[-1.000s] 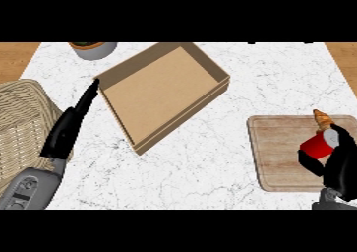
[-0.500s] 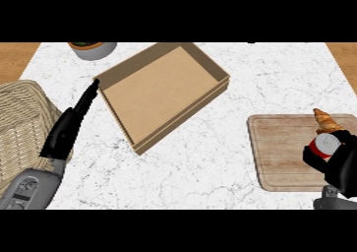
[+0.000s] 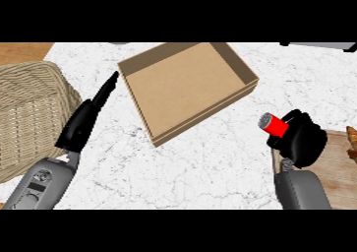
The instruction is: Pick the can from the cutting board and place it in the cardboard box
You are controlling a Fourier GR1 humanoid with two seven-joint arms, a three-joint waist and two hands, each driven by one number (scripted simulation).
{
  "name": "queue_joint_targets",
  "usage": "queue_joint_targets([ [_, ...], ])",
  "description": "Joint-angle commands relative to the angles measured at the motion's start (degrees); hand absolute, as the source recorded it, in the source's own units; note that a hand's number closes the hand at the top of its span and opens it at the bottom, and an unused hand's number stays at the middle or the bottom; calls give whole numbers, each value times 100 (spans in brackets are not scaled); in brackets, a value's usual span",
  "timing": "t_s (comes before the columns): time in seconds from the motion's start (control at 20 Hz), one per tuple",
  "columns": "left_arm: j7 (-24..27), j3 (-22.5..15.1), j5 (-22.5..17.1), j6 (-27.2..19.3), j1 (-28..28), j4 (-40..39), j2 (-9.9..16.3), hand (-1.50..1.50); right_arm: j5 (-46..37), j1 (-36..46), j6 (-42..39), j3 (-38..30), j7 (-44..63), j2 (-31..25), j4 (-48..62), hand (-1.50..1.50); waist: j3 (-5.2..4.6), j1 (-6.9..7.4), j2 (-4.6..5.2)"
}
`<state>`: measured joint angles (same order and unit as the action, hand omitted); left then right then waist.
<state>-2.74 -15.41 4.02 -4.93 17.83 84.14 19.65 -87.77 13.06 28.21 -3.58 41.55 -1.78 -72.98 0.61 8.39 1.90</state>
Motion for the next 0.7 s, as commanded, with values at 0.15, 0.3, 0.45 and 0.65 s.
queue_joint_targets([
  [0.15, -108, -299, 23, 211, 72, -136, -134, 0, 77, 1602, -1232, 522, 1285, 174, 683, 150, -92, 889, 203],
  [0.3, -165, -402, 73, 252, 165, -181, -187, 0, -54, 2341, -1685, 536, 1930, 176, 946, 150, -109, 944, 181],
  [0.45, -244, -502, 139, 280, 169, -231, -200, 0, -318, 2974, -2093, 556, 2527, 177, 1196, 150, -128, 996, 136],
  [0.65, -326, -529, 173, 225, 259, -272, -298, 0, -607, 3806, -2605, 446, 3097, 177, 1494, 150, -143, 949, 95],
])
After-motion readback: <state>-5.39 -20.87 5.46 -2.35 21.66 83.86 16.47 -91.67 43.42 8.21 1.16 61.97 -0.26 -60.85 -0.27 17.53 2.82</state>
